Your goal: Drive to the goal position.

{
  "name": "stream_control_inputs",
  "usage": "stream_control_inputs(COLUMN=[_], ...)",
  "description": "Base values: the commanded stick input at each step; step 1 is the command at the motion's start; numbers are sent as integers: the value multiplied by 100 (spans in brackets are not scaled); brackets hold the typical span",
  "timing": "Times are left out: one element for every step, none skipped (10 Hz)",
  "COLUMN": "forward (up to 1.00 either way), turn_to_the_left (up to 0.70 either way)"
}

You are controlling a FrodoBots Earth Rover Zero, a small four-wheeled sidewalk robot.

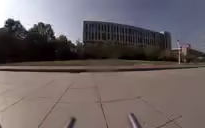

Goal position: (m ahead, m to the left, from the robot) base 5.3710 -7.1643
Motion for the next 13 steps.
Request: stream_control_inputs(forward=[70,70,70,70,70,70,70,70,70,70,70,70,70], turn_to_the_left=[0,0,0,0,0,0,0,0,0,0,0,0,0])
